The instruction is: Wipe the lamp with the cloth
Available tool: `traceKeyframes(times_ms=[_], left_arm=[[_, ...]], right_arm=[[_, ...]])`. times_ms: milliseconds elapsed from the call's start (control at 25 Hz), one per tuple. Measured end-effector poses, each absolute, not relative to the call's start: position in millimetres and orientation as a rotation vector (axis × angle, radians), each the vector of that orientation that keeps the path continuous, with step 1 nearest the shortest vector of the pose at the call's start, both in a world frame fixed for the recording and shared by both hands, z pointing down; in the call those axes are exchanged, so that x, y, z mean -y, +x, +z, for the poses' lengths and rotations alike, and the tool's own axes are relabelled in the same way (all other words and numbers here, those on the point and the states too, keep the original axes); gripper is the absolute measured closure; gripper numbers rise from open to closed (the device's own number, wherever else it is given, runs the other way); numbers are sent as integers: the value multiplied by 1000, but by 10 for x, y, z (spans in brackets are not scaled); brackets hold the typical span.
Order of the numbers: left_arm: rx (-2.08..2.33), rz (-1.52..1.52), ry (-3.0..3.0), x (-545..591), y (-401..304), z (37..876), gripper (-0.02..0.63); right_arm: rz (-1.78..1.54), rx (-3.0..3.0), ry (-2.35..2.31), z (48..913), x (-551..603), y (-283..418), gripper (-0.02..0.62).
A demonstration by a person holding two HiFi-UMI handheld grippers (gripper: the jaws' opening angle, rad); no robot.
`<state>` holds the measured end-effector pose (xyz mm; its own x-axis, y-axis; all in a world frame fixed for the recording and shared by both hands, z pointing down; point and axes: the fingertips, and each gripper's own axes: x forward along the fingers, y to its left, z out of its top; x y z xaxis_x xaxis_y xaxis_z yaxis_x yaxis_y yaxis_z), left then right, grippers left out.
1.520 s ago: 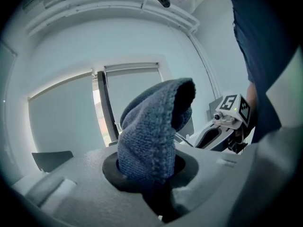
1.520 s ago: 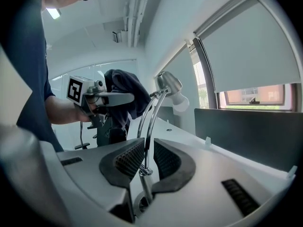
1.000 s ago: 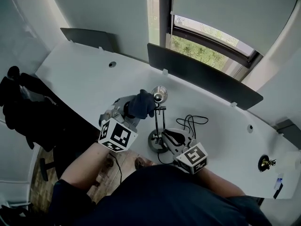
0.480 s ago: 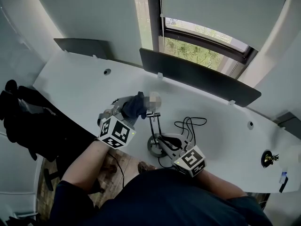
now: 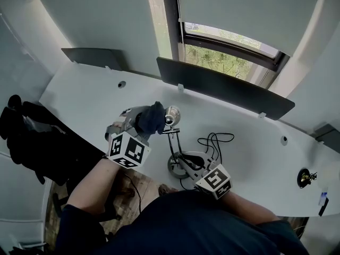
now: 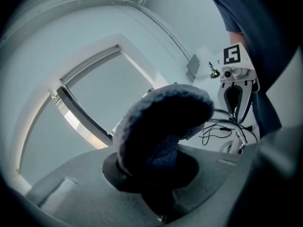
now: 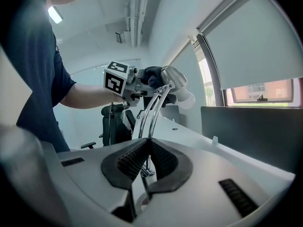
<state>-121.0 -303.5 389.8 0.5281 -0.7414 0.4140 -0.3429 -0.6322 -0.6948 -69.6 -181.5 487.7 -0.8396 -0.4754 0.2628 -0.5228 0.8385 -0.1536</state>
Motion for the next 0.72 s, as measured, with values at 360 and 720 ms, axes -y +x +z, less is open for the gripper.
traceKeyframes(times_ms=[360,720], left_arm=[[-727,-1025,-1994,3092,-1123,3745,532],[-599,-1095,-1837,3351,-1044,3822,532]], right_arm=[[318,2812,758,4883,1810,-713,560],[315,2821,740,4892,1821,-709,560]])
